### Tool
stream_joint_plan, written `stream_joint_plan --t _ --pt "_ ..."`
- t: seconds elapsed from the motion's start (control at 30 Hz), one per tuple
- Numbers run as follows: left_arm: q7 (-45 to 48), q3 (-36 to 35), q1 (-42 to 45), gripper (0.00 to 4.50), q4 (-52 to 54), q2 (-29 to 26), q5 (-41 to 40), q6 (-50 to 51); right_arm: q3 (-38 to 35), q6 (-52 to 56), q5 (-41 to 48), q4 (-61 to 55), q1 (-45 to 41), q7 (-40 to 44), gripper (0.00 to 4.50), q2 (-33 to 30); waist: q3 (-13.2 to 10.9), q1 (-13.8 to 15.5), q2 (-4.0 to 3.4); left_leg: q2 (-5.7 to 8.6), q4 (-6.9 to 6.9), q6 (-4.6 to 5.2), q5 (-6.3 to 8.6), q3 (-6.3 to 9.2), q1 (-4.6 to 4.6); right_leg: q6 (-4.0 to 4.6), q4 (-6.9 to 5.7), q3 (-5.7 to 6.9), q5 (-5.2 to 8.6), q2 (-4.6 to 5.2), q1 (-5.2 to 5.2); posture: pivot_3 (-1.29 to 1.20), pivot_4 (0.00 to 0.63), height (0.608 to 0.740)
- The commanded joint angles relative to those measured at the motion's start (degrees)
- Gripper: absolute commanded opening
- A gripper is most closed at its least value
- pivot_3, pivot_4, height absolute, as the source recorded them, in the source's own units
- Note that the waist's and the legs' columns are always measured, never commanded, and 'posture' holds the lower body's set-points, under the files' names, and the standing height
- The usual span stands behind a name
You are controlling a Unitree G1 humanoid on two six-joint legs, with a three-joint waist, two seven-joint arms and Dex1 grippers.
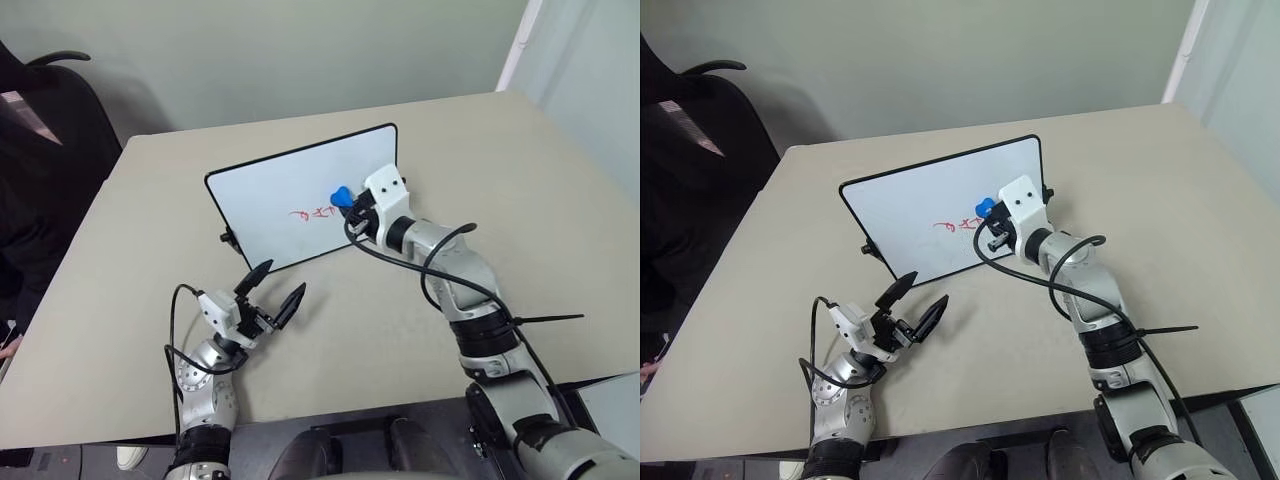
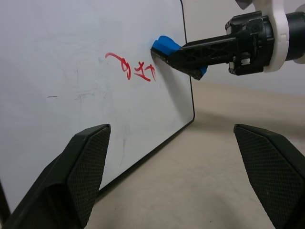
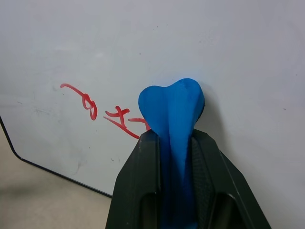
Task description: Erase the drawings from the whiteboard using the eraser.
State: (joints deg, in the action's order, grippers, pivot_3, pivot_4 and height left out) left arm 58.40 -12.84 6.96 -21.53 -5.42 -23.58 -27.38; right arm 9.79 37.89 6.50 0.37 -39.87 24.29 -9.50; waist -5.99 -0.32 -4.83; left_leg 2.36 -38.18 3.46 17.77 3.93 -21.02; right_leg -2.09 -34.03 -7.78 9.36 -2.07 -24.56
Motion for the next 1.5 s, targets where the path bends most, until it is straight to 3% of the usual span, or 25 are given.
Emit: stream_joint_plan --t 0.03,0.23,0.63,0.93,1.27,1.5 --pt "-0.1 1.1 -2.1 4.5 -2.2 2.0 -2.1 -0.2 2.1 -0.1 -0.9 -0.6 2.1 0.6 0.5 -0.4 0.0 0.0 0.01 0.0 0.0 0.0 0.0 -0.01 0.0 0.0 0.0 0.0 0.0 0.01 0.0 0.0 0.15 0.74" --pt "-0.4 1.2 -2.8 4.5 -1.3 2.1 -2.0 -0.2 5.2 0.2 -1.7 -1.2 4.9 1.8 0.5 -1.4 0.0 0.0 0.03 -0.01 0.08 0.02 0.02 -0.08 -0.07 -0.19 0.02 0.02 -0.07 0.03 -0.1 0.0 0.15 0.74" --pt "-0.5 1.4 -3.0 4.5 -0.9 2.2 -2.1 0.1 -0.1 0.5 -0.3 -2.8 -3.7 -0.3 0.5 1.3 -0.1 -0.2 0.14 -0.01 0.02 0.04 0.02 -0.11 -0.06 -0.09 0.02 0.02 -0.06 0.04 -0.11 0.0 0.15 0.74" --pt "-0.6 1.2 -3.8 4.5 0.1 2.2 -2.5 0.3 0.3 1.3 0.2 -4.9 -2.4 0.5 0.5 2.2 -0.1 -0.3 0.19 0.0 0.03 0.04 0.02 -0.13 -0.07 -0.14 0.02 0.02 -0.11 0.05 -0.13 0.0 0.15 0.74" --pt "-0.9 1.5 -3.8 4.5 -0.1 2.1 -2.5 -0.1 6.8 0.1 -3.9 3.8 3.3 1.4 0.5 1.1 -0.1 -0.3 0.2 0.0 0.02 0.07 0.03 -0.15 -0.03 -0.17 0.02 0.03 -0.11 0.09 -0.09 0.0 0.15 0.74" --pt "-1.1 1.5 -3.8 4.5 -0.3 2.1 -2.4 -0.3 4.3 0.5 -2.8 2.2 -0.3 1.3 0.5 2.1 -0.1 -0.3 0.21 0.0 0.05 0.07 0.04 -0.15 -0.05 -0.18 0.01 0.05 -0.11 0.09 -0.11 0.0 0.15 0.74"
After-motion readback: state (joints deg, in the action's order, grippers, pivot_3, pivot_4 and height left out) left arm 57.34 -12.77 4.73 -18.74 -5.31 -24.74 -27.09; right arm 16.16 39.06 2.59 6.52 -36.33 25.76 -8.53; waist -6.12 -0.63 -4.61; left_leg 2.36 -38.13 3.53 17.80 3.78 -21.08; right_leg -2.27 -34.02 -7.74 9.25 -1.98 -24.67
